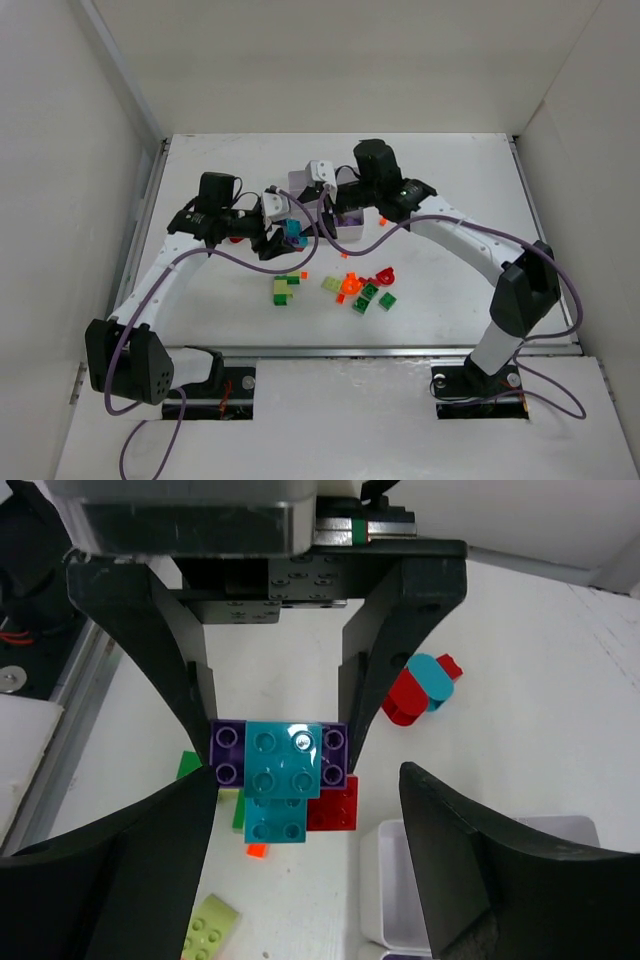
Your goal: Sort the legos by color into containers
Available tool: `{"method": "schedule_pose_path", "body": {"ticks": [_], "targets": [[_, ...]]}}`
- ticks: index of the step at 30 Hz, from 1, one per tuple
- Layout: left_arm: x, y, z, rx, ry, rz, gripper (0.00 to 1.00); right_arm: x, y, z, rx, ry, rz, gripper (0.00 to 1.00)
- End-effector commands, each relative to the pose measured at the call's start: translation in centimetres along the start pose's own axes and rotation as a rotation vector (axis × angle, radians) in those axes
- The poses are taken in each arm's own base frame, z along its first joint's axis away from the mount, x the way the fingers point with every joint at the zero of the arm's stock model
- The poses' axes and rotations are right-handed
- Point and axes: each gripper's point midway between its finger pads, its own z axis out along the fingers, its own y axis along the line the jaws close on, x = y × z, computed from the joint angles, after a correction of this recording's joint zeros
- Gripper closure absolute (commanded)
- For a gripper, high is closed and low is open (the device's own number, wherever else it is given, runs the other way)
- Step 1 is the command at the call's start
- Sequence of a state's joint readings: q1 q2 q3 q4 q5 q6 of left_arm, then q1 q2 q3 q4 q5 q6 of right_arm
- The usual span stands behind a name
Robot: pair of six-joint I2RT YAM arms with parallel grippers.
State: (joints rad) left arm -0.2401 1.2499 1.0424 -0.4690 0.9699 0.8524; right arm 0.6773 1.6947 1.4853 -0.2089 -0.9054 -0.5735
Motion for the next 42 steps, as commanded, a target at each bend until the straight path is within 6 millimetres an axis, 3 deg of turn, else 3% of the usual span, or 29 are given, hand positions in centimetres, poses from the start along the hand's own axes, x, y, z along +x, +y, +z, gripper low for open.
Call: {"method": "schedule_pose_path", "body": {"ticks": [1, 7, 16, 23, 24, 25, 31, 33, 42], "targets": [[-2.2, 0.1, -0.4, 0.016, -0.052, 0.049, 1.0, -3.4, -0.2, 0.5, -0.029, -0.079, -0.057, 0.22], [-2.5, 0.7, -0.4, -0.008, -0.061, 0.052, 1.0, -3.1, 0.5, 2.1, -0.072, -0.082, -0.027, 0.3], [-2.9, 1.2, -0.4, -0.027, -0.068, 0.035, 1.0, -1.9, 0.4, 2.4, -0.063, -0.06, 0.0, 0.42], [-2.4, 1.1, -0.3, -0.03, -0.058, 0.018, 1.0, -1.8, 0.2, 2.3, -0.046, -0.05, 0.03, 0.81], [-2.0, 1.0, -0.2, -0.026, -0.053, 0.021, 1.0, -1.7, 0.1, 2.3, -0.037, -0.045, 0.03, 0.97], [-1.3, 1.0, -0.2, -0.035, -0.029, 0.016, 1.0, -1.7, 0.1, 2.3, -0.037, -0.045, 0.04, 1.0], [2.8, -0.4, 0.3, -0.016, 0.062, -0.051, 1.0, -1.7, -2.4, 0.1, 0.051, -0.037, 0.067, 1.0], [3.4, -0.5, 0.3, -0.019, 0.079, -0.053, 1.0, -1.8, -3.4, -0.6, 0.1, -0.029, 0.056, 1.0], [5.1, -0.8, 0.3, -0.048, 0.118, -0.09, 1.0, -0.8, -4.4, -0.4, 0.145, 0.0, 0.066, 1.0]]}}
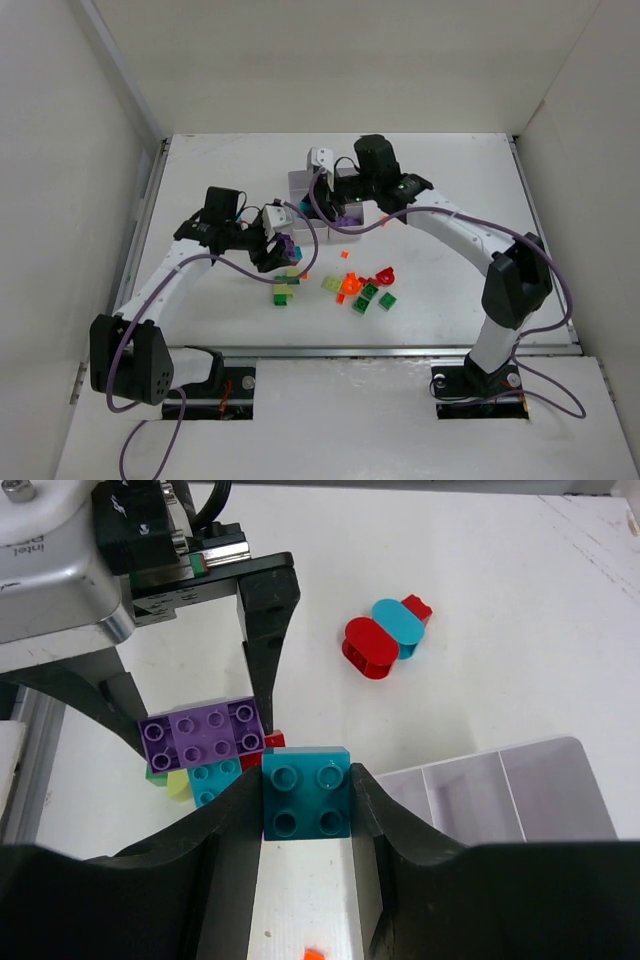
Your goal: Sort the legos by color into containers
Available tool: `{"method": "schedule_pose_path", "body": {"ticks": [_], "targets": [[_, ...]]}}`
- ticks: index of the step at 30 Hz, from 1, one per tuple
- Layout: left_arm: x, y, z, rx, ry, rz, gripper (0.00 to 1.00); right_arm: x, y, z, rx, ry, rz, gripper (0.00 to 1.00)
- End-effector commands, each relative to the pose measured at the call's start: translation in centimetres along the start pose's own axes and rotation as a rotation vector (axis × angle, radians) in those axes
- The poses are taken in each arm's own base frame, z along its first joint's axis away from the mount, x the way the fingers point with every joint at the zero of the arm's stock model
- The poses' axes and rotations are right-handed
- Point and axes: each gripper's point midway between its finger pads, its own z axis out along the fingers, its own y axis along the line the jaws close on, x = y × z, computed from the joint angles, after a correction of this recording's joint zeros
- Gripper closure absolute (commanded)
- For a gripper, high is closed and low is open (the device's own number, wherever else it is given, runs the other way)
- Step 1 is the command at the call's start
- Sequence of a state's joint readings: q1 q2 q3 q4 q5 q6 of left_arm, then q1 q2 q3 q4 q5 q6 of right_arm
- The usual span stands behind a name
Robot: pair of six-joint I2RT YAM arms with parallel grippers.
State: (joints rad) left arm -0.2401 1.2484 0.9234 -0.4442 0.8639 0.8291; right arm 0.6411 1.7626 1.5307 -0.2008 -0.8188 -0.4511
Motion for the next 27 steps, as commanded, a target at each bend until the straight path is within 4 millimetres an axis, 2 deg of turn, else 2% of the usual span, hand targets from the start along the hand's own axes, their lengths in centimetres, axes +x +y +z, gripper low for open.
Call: {"method": "schedule_pose_path", "body": {"ticks": [1, 2, 5, 7, 10, 12, 13, 14, 15, 17, 20, 23, 24, 27], "targets": [[0.1, 0.1, -0.3, -0.021, 0.007, 0.003, 1.0, -3.3, -1.2, -0.5, 0.045, -0.06, -0.071, 1.0], [0.1, 0.1, -0.3, -0.021, 0.007, 0.003, 1.0, -3.2, -1.5, -0.6, 0.059, -0.054, -0.07, 1.0], [0.2, 0.1, -0.4, -0.028, 0.013, -0.008, 1.0, -1.2, -3.1, 0.0, 0.124, 0.0, -0.056, 1.0], [-0.6, 0.4, -0.7, -0.041, -0.001, 0.001, 1.0, 2.2, -3.8, 0.9, 0.148, 0.066, -0.031, 1.0], [-1.0, 0.4, -1.1, -0.054, -0.002, 0.001, 1.0, 5.2, -4.8, 1.5, 0.181, 0.131, -0.025, 1.0], [-1.6, 0.3, -1.5, -0.061, -0.009, 0.002, 1.0, 6.3, -4.6, 2.1, 0.17, 0.154, -0.045, 1.0], [-1.9, 0.3, -1.7, -0.068, -0.017, 0.012, 1.0, 6.0, -4.8, 2.0, 0.181, 0.153, -0.051, 1.0], [-2.1, 0.3, -2.0, -0.08, -0.017, 0.021, 1.0, 7.2, -4.9, 2.5, 0.171, 0.17, -0.046, 0.95], [-2.1, 0.3, -2.0, -0.081, -0.017, 0.021, 1.0, 6.4, -4.8, 2.8, 0.168, 0.16, -0.058, 0.94], [-1.9, 0.1, -2.0, -0.081, -0.017, 0.021, 1.0, 7.3, -5.2, 3.2, 0.172, 0.175, -0.048, 0.87], [-1.9, 0.1, -2.0, -0.08, -0.018, 0.012, 1.0, 7.1, -5.7, 3.4, 0.183, 0.173, -0.054, 0.82], [-2.0, 0.0, -2.0, -0.074, -0.024, 0.012, 1.0, 7.7, -6.0, 3.4, 0.197, 0.189, -0.049, 0.62], [-2.0, 0.0, -2.0, -0.073, -0.024, 0.012, 1.0, 7.7, -6.0, 3.4, 0.197, 0.189, -0.049, 0.48], [-2.0, 0.2, -1.8, -0.073, -0.024, 0.012, 1.0, 8.2, -5.9, 3.4, 0.202, 0.2, -0.044, 0.36]]}}
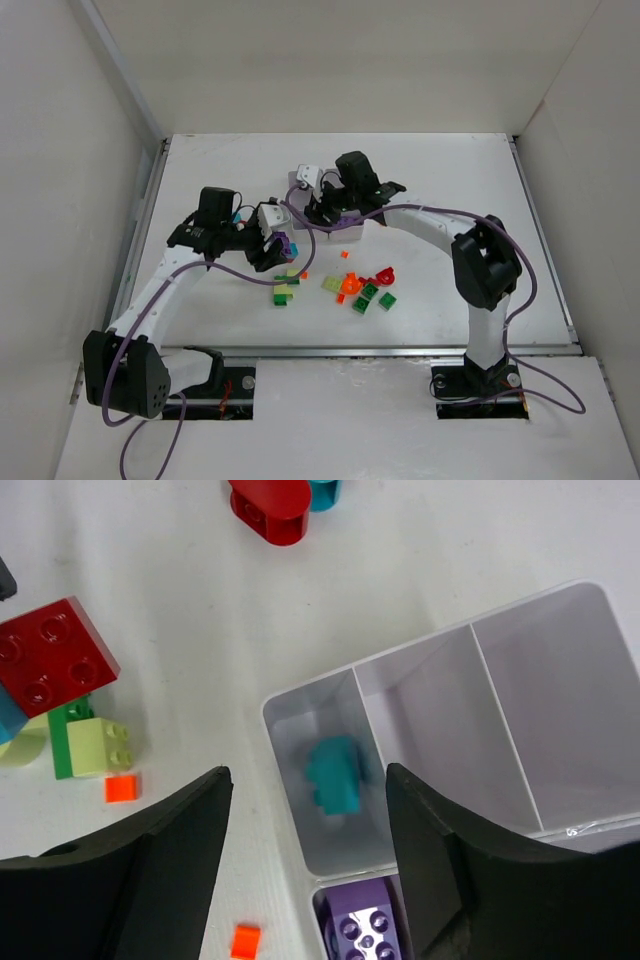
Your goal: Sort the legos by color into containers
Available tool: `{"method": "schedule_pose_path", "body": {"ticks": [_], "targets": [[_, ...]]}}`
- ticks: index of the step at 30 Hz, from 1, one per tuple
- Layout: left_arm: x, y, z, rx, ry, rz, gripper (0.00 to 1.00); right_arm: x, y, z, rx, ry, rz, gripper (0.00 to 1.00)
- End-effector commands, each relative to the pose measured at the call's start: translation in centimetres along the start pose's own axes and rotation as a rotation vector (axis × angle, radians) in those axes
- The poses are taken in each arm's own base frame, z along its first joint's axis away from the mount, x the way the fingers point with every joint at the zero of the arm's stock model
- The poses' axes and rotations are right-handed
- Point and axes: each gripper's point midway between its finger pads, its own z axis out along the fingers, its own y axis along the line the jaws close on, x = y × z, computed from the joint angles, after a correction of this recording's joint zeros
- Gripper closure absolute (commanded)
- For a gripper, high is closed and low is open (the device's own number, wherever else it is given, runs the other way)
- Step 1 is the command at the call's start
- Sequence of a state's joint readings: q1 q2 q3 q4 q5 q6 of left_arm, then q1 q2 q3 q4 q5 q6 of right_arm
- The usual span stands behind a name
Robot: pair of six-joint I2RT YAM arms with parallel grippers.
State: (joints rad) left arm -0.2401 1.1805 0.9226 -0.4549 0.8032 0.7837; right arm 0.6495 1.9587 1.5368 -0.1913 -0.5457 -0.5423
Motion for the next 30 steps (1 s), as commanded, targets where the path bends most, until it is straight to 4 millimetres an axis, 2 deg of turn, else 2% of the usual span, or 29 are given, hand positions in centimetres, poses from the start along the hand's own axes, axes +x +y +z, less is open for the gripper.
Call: {"method": "schedule_pose_path", "body": {"ticks": [1, 5, 9, 12, 13, 14, 15, 17, 21, 24, 29, 30], "targets": [[-1.9, 0.3, -0.6, -0.01, -0.046, 0.029, 1.0, -2.6, -1.1, -0.1, 0.038, -0.053, -0.055, 0.3], [-2.0, 0.2, -0.6, -0.004, -0.052, 0.029, 1.0, -3.0, -1.2, -0.4, 0.05, -0.056, -0.06, 0.29], [-2.4, 0.2, -0.7, 0.0, -0.063, 0.036, 1.0, -6.2, -1.0, -2.9, 0.066, -0.117, -0.097, 0.29], [-3.7, 0.0, -0.9, 0.02, -0.101, 0.053, 1.0, -8.0, 1.6, -5.0, -0.018, -0.188, -0.162, 0.27], [-4.6, 0.0, -1.1, 0.027, -0.128, 0.072, 1.0, -8.8, 3.6, -6.1, -0.086, -0.236, -0.195, 0.25], [-5.2, 0.3, -1.3, 0.02, -0.137, 0.084, 1.0, -8.4, 4.5, -6.0, -0.132, -0.244, -0.188, 0.25], [-5.8, 0.3, -1.3, 0.033, -0.156, 0.093, 1.0, -9.4, 5.4, -7.1, -0.155, -0.277, -0.204, 0.23], [-6.6, 0.4, -1.4, 0.044, -0.176, 0.114, 1.0, -10.0, 7.2, -7.8, -0.232, -0.321, -0.213, 0.23], [-8.0, 0.9, -1.4, 0.059, -0.201, 0.127, 1.0, -9.1, 8.3, -7.6, -0.272, -0.3, -0.186, 0.22], [-8.5, 1.0, -1.3, 0.07, -0.218, 0.136, 1.0, -9.4, 9.2, -6.8, -0.306, -0.306, -0.191, 0.22], [-9.2, 1.2, -1.4, 0.071, -0.235, 0.151, 1.0, -10.6, 8.7, -5.9, -0.281, -0.306, -0.213, 0.22], [-9.3, 1.1, -1.4, 0.079, -0.24, 0.152, 1.0, -10.3, 8.7, -5.5, -0.287, -0.298, -0.197, 0.22]]}}
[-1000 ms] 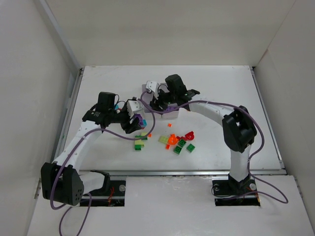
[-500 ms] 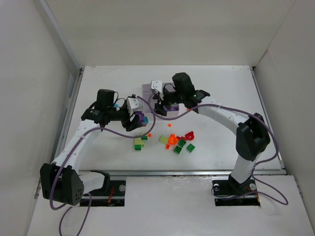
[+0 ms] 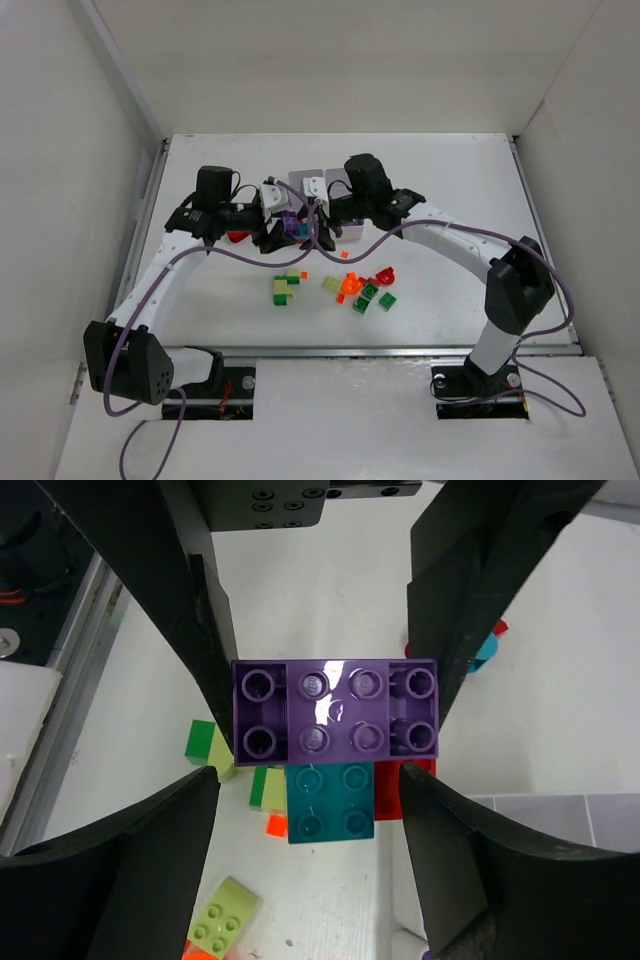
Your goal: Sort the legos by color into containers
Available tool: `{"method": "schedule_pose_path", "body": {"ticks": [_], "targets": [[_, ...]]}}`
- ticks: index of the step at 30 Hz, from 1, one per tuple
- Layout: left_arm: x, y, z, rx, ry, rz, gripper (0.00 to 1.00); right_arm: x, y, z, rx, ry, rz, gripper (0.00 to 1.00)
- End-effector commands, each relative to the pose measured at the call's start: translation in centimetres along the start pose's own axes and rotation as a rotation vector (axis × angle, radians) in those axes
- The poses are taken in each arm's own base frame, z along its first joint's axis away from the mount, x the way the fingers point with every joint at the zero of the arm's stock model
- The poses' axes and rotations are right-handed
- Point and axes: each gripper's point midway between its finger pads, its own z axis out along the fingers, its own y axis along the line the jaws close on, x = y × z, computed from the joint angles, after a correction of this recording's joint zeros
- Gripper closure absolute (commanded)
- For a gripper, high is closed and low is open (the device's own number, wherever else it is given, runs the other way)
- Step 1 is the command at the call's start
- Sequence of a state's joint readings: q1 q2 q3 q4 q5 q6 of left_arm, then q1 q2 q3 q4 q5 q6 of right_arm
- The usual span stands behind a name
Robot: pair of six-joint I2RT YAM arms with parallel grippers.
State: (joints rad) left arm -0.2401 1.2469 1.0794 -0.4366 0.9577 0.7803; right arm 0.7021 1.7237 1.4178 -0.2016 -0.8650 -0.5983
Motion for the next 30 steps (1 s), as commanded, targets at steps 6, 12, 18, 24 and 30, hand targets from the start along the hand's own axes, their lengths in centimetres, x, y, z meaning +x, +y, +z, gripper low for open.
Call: {"method": "schedule_pose_path", "body": {"ticks": [6, 12, 18, 24, 30], "targets": [[-3.3, 0.4, -0.5, 0.01, -0.086, 0.073, 1.0, -1.3, -1.3, 1.0, 0.027, -0.004, -0.023, 0.28], [-3.4, 0.2, -0.5, 0.018, -0.091, 0.064, 1.0, -1.5, -1.9, 1.2, 0.045, 0.003, 0.016, 0.68], [-3.1, -0.1, -0.4, 0.034, -0.091, 0.06, 1.0, -1.5, -1.9, 1.2, 0.045, 0.002, 0.025, 0.84], [-2.4, -0.1, -0.4, 0.019, -0.073, 0.052, 1.0, -0.8, -2.2, 1.1, 0.071, 0.025, 0.032, 0.84], [-2.4, 0.4, -0.4, -0.008, -0.066, 0.04, 1.0, 1.2, -2.3, 1.1, 0.094, 0.091, 0.067, 0.93]]}}
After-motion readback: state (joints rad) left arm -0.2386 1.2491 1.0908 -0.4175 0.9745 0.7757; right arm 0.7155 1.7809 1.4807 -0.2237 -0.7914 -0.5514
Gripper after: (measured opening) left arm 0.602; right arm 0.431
